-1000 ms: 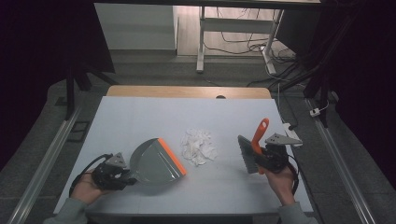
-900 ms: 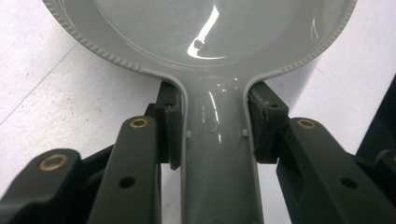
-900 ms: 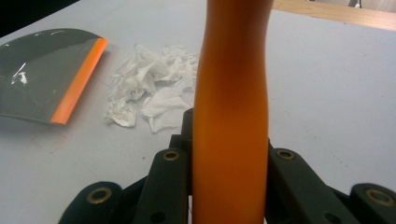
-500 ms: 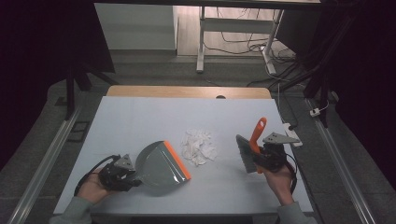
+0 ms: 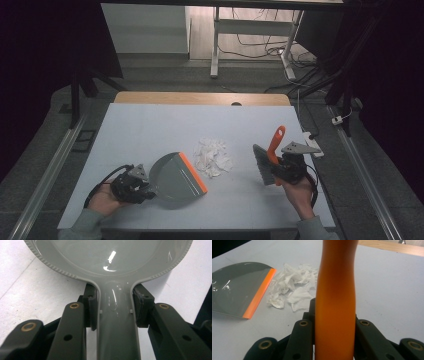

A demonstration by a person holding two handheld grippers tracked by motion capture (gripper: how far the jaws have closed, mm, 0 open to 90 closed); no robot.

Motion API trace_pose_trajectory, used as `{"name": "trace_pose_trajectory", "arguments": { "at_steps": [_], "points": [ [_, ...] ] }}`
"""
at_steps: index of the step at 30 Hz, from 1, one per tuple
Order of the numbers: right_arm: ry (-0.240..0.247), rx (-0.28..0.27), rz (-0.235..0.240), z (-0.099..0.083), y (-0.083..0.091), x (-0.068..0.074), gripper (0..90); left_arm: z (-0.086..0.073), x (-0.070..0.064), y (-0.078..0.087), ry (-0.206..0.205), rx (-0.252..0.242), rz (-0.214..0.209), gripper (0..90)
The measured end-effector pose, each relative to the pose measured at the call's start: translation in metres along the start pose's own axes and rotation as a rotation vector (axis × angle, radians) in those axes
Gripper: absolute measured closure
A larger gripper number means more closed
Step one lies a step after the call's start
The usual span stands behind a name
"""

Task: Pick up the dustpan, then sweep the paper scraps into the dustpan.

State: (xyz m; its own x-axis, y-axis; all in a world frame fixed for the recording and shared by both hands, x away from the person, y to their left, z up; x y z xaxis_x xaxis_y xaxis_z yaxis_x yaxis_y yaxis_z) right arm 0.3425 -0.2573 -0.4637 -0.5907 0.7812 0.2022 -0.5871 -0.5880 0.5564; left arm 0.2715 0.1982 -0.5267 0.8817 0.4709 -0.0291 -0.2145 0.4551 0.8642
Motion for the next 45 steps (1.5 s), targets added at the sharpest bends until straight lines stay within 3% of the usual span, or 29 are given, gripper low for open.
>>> {"name": "trace_pose_trajectory", "arguments": {
  "at_steps": [10,18,25,27,28,31,35,45],
  "points": [
    [-0.001,0.001,0.005,0.001,-0.002,0.001,76.3,-0.001,-0.001,-0.001,0.012,0.002,-0.005,62.3],
    [0.012,-0.002,0.013,0.013,-0.01,0.004,76.3,-0.003,-0.001,-0.002,0.016,0.001,-0.009,62.3],
    [0.0,0.004,0.015,0.032,-0.031,0.002,76.3,-0.004,-0.001,-0.002,0.018,0.0,-0.01,62.3],
    [-0.005,0.019,0.007,0.038,-0.039,0.001,76.3,-0.004,0.0,-0.002,0.021,0.002,-0.011,62.3],
    [-0.012,0.039,-0.02,0.045,-0.048,0.0,76.3,-0.004,0.0,-0.002,0.021,0.002,-0.011,62.3],
    [-0.021,0.052,-0.022,0.05,-0.058,-0.002,76.3,-0.004,-0.001,-0.002,0.021,-0.001,-0.01,62.3],
    [-0.017,0.098,-0.036,0.062,-0.084,-0.003,76.3,-0.004,-0.001,-0.003,0.023,0.0,-0.011,62.3],
    [0.005,0.172,-0.069,0.082,-0.115,-0.001,76.4,-0.004,-0.001,-0.002,0.02,-0.004,-0.012,62.3]
  ]
}}
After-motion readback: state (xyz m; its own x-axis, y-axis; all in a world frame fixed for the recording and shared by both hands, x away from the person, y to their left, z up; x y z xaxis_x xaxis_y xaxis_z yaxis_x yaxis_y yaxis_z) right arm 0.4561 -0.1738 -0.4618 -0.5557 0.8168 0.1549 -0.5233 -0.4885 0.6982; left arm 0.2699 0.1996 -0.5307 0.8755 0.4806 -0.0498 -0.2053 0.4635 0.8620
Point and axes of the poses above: each handheld gripper's, and its own axes: y roughly backward along the jaws, z roughly out of its top, x roughly to its left, the point moved 2 cm from there along -y, roughly forward along the jaws, and after that the axes turned 8 degrees about -y, right-handed, at the moved point
